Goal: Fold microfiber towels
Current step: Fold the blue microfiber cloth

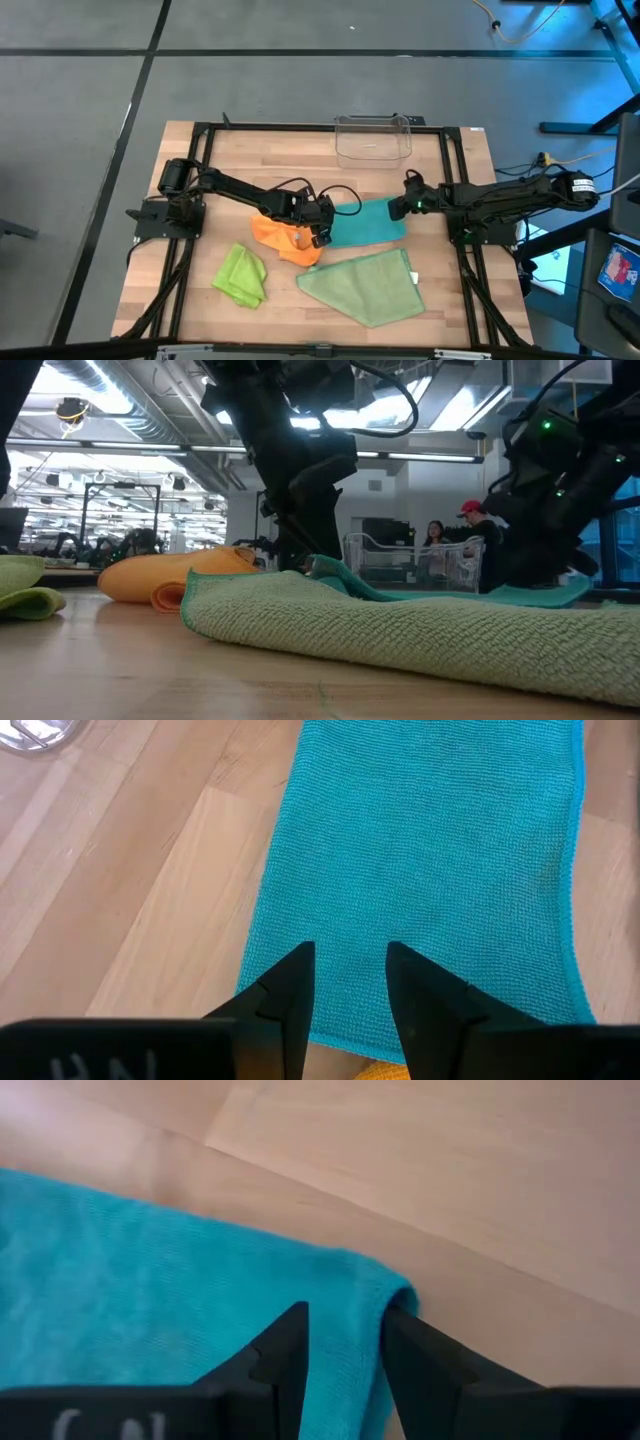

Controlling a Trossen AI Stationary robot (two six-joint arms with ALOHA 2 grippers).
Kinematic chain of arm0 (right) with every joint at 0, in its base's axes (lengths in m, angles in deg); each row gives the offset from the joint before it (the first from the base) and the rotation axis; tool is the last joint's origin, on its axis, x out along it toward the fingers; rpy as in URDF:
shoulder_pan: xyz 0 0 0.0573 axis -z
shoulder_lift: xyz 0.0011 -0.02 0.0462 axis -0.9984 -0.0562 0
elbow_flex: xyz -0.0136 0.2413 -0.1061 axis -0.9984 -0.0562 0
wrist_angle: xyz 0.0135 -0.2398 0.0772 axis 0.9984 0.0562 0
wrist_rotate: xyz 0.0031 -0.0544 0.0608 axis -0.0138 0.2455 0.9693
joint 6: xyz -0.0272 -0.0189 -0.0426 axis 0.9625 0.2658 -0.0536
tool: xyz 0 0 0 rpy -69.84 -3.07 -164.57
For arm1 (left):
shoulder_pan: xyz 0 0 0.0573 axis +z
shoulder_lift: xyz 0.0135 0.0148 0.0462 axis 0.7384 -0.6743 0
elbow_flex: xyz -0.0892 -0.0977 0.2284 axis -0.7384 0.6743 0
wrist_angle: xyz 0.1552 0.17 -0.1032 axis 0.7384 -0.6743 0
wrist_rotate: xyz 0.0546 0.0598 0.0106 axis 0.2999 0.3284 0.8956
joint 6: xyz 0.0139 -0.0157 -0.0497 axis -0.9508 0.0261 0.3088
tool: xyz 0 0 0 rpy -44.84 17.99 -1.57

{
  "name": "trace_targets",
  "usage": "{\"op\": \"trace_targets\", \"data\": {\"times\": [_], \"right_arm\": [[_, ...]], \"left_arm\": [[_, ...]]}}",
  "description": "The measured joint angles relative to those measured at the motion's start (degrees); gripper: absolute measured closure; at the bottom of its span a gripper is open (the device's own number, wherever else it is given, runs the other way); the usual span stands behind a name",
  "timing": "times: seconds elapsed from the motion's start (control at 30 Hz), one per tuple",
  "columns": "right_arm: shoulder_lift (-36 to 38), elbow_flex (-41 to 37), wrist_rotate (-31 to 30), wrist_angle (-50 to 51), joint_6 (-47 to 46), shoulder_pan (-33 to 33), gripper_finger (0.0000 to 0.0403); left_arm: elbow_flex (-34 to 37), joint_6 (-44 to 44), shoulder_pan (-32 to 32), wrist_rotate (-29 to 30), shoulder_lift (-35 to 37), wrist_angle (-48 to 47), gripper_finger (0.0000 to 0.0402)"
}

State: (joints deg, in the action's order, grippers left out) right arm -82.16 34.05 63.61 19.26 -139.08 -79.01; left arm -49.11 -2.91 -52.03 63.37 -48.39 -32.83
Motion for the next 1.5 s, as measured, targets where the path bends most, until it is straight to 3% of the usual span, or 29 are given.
{"op": "trace_targets", "data": {"times": [0.2,0.57,1.13,1.5], "right_arm": [[0.04,0.02,0.41,-0.64,0.41,0.0,0.0292],[0.11,0.02,0.98,-0.84,0.16,0.0,0.0395],[0.11,0.04,-12.22,-4.01,-14.9,0.0,0.0398],[-0.6,0.04,-23.97,-10.05,-12.72,0.0,0.0396]], "left_arm": [[0.0,0.0,0.0,0.0,0.0,0.0,0.0284],[0.0,-0.02,0.0,0.0,0.0,0.0,0.0284],[-0.01,0.0,0.01,0.0,0.0,-0.02,0.0284],[-0.02,0.0,0.0,-0.02,0.0,-0.02,0.0284]]}}
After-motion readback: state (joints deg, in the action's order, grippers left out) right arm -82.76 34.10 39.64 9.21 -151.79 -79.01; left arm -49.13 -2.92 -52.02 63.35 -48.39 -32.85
